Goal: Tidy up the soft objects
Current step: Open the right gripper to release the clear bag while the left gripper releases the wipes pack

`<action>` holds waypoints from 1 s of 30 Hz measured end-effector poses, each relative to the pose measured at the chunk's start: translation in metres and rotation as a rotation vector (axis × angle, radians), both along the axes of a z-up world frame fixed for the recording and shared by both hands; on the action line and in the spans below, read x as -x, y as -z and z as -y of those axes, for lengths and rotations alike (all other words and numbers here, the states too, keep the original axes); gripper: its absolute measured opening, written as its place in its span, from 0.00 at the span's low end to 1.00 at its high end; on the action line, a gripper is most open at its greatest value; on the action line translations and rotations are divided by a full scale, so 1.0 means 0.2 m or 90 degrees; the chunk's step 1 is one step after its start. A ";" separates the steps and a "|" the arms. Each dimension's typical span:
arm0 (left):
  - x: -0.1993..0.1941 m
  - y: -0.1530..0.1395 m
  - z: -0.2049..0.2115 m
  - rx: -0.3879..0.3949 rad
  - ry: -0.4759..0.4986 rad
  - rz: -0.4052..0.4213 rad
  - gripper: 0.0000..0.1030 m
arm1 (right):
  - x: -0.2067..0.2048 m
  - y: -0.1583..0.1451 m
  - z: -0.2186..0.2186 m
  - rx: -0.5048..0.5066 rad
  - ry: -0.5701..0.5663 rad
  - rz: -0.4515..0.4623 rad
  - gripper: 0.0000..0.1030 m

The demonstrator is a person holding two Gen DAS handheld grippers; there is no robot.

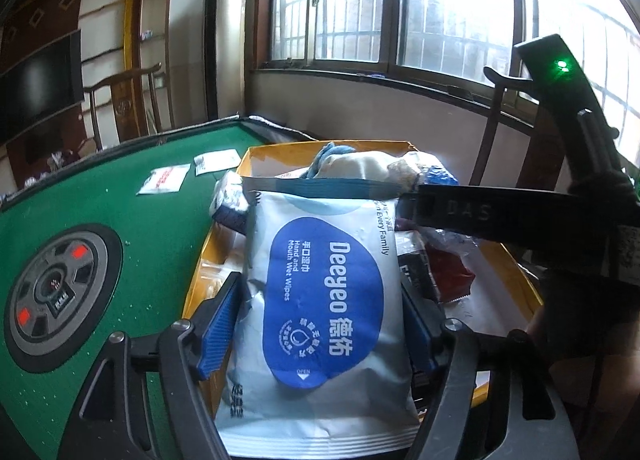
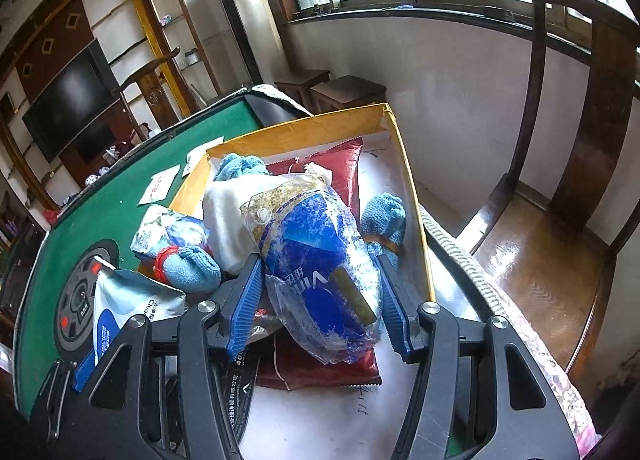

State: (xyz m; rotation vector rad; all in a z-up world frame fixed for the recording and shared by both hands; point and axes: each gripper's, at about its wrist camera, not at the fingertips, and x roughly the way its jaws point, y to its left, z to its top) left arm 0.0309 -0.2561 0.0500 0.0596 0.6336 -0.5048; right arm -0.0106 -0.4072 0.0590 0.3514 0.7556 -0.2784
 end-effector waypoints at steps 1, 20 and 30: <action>-0.01 0.00 0.00 0.003 -0.002 -0.005 0.72 | 0.00 0.00 0.00 0.000 0.000 0.000 0.56; 0.01 0.00 -0.01 -0.004 -0.014 -0.002 0.74 | 0.08 -0.12 -0.05 0.092 0.041 0.059 0.70; 0.04 -0.01 0.00 -0.020 -0.019 0.017 0.74 | 0.13 -0.17 -0.06 0.097 0.056 0.101 0.70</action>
